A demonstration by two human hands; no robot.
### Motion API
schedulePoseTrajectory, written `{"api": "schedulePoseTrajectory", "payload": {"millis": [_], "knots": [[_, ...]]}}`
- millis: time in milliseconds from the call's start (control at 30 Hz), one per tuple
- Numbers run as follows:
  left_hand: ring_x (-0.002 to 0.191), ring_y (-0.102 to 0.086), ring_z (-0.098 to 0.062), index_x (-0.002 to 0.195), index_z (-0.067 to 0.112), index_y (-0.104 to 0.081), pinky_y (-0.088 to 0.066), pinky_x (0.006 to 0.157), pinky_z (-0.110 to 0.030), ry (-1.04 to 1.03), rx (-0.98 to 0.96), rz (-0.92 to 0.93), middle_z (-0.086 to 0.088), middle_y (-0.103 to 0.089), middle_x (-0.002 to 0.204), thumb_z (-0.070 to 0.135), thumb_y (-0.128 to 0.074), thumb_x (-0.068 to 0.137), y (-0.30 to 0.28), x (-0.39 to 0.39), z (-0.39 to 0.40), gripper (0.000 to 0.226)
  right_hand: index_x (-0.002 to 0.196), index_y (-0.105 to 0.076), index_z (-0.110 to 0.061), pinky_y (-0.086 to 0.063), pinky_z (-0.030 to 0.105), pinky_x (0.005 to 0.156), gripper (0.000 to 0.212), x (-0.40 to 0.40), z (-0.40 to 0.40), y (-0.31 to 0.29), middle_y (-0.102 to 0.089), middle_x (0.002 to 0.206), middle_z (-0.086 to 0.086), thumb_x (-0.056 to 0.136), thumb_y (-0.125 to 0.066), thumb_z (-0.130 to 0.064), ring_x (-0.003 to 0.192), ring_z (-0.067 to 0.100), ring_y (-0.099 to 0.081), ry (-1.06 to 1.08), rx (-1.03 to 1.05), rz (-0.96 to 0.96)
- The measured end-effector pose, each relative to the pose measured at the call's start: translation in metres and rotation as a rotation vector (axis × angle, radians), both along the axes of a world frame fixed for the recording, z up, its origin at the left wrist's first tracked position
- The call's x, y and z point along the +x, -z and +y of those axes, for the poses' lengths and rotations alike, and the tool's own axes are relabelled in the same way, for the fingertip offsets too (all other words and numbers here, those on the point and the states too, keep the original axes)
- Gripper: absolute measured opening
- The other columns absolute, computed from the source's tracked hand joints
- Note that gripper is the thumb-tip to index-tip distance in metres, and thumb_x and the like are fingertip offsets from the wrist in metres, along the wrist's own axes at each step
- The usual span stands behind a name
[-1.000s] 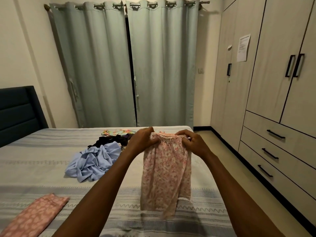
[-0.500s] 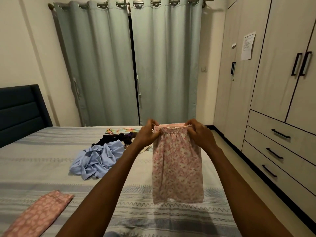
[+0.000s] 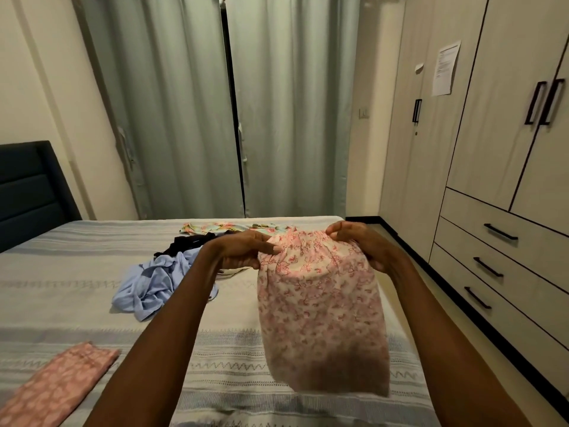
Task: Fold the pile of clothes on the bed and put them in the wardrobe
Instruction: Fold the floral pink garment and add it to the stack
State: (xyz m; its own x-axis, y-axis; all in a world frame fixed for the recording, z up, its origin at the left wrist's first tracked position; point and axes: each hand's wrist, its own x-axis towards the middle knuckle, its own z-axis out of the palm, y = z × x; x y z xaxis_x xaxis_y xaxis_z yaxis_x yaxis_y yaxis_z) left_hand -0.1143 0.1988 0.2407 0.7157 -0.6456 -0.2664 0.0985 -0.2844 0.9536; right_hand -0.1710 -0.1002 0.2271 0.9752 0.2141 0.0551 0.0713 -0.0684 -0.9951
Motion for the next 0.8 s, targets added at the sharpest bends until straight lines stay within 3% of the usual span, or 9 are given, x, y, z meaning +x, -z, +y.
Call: {"api": "schedulePoseTrajectory", "payload": {"millis": [133,200,267,333,433,567,633,700,800], "knots": [[0.082,-0.071,-0.015,0.115,-0.007,-0.064,-0.061,0.075,-0.027,-0.099,0.263,-0.018,-0.01,-0.068,0.112,0.011,-0.076,0.085,0.023,0.033,-0.009,0.038,0.127,-0.064,-0.026,-0.057,0.033,0.084,0.037,0.032,-0.009,0.018,-0.069,0.114,0.005,0.092,-0.069,-0.015,0.106,0.021,-0.066,0.063,-0.353,0.034],[0.091,-0.073,-0.025,0.113,-0.009,-0.065,-0.06,0.085,-0.035,-0.182,0.331,-0.054,-0.015,-0.067,0.117,0.012,-0.079,0.083,0.039,0.05,-0.017,0.04,0.123,-0.066,-0.017,-0.054,0.038,0.088,0.033,0.051,-0.008,0.031,-0.069,0.113,0.008,0.09,-0.071,-0.017,0.104,0.023,-0.065,0.141,-0.551,-0.006],[0.094,-0.07,-0.032,0.096,-0.004,-0.068,-0.057,0.093,-0.044,-0.24,0.332,-0.175,-0.016,-0.07,0.102,0.017,-0.077,0.086,0.054,0.063,-0.026,0.024,0.104,-0.069,-0.013,-0.051,0.04,0.081,0.016,0.069,-0.004,0.042,-0.071,0.104,0.007,0.092,-0.067,-0.023,0.101,0.028,-0.066,0.279,-0.72,-0.093],[0.08,-0.063,-0.027,0.072,0.008,-0.062,-0.056,0.084,-0.042,-0.347,0.246,-0.308,-0.009,-0.062,0.077,0.018,-0.07,0.092,0.064,0.07,-0.038,0.024,0.112,-0.064,-0.02,-0.045,0.038,0.079,0.021,0.083,0.0,0.049,-0.069,0.113,0.006,0.097,-0.054,-0.032,0.108,0.033,-0.062,0.446,-0.859,-0.168],[0.074,-0.054,-0.016,0.077,0.015,-0.06,-0.046,0.069,-0.039,-0.479,0.104,-0.55,-0.002,-0.059,0.076,0.026,-0.061,0.093,0.069,0.082,-0.054,0.019,0.125,-0.06,-0.025,-0.043,0.034,0.086,0.028,0.101,0.004,0.048,-0.067,0.123,0.005,0.1,-0.049,-0.027,0.113,0.029,-0.061,0.55,-0.607,-0.316],[0.07,-0.046,-0.014,0.084,0.002,-0.058,-0.038,0.062,-0.034,-0.657,-0.025,-0.798,-0.015,-0.06,0.077,0.037,-0.06,0.086,0.069,0.095,-0.058,0.035,0.104,-0.069,-0.017,-0.051,0.032,0.092,0.031,0.105,0.002,0.036,-0.073,0.1,-0.004,0.084,-0.059,0.004,0.095,0.01,-0.066,0.426,-0.04,-0.452],[0.064,-0.039,-0.013,0.076,0.001,-0.052,-0.031,0.058,-0.034,-0.677,-0.043,-0.9,-0.009,-0.05,0.066,0.032,-0.065,0.084,0.071,0.096,-0.06,0.035,0.1,-0.072,-0.012,-0.052,0.034,0.088,0.028,0.104,-0.003,0.035,-0.075,0.097,0.003,0.078,-0.059,0.001,0.094,0.019,-0.068,0.433,-0.002,-0.509],[0.062,-0.044,-0.009,0.077,0.006,-0.058,-0.036,0.059,-0.033,-0.651,-0.047,-0.936,-0.002,-0.058,0.067,0.026,-0.069,0.085,0.077,0.093,-0.063,0.024,0.099,-0.073,-0.005,-0.054,0.036,0.085,0.028,0.102,-0.006,0.038,-0.075,0.096,0.01,0.075,-0.058,-0.001,0.093,0.026,-0.069,0.451,-0.002,-0.538],[0.061,-0.047,0.0,0.08,0.01,-0.061,-0.033,0.057,-0.018,-0.585,0.007,-0.928,0.007,-0.056,0.065,0.028,-0.072,0.089,0.1,0.081,-0.065,0.023,0.098,-0.075,-0.007,-0.056,0.038,0.08,0.028,0.095,-0.011,0.065,-0.076,0.093,0.005,0.077,-0.057,-0.005,0.087,0.022,-0.069,0.47,-0.045,-0.495]]}}
